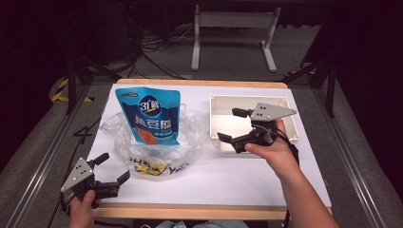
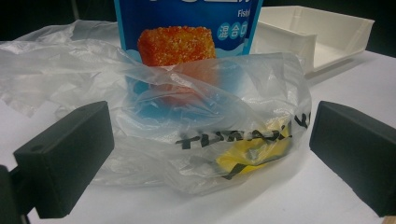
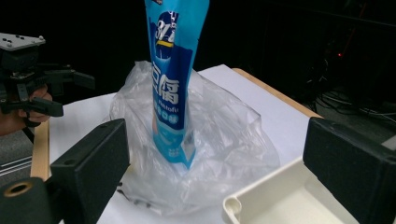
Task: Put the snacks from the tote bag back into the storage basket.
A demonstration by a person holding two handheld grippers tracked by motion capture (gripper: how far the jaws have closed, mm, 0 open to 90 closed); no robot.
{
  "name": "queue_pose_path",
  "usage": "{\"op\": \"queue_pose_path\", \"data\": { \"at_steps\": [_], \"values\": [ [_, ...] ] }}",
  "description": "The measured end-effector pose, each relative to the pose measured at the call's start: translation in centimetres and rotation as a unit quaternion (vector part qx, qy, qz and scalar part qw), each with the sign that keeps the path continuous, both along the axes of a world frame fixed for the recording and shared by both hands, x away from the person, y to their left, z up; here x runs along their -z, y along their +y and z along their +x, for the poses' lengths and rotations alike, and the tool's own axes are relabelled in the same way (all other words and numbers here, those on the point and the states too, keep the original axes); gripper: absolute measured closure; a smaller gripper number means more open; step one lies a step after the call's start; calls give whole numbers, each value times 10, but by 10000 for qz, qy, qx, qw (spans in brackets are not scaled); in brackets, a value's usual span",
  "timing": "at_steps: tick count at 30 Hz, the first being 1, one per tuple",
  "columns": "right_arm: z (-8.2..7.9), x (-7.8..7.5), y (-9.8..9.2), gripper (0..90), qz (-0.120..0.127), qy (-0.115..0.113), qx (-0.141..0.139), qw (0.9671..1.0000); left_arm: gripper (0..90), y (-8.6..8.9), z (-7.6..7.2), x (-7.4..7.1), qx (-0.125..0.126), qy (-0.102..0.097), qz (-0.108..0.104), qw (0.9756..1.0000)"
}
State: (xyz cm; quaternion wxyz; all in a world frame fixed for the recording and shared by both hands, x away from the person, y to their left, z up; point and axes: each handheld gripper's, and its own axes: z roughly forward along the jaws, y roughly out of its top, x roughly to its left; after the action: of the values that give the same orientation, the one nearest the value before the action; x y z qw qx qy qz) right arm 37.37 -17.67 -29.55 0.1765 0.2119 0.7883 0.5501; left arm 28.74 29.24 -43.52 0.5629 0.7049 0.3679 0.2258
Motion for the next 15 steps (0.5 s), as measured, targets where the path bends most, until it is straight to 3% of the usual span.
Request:
{"op": "queue_pose_path", "data": {
  "at_steps": [12, 15],
  "values": [
    [21, -5, 36, 77, 18, 61, -249, 9997, 5, 0, 0, 0, 31, 8, -11, 10000],
    [28, -5, 51, 82, -170, 88, -423, 9989, 5, 0, 0, 0, 27, 3, -4, 10000]
  ]
}}
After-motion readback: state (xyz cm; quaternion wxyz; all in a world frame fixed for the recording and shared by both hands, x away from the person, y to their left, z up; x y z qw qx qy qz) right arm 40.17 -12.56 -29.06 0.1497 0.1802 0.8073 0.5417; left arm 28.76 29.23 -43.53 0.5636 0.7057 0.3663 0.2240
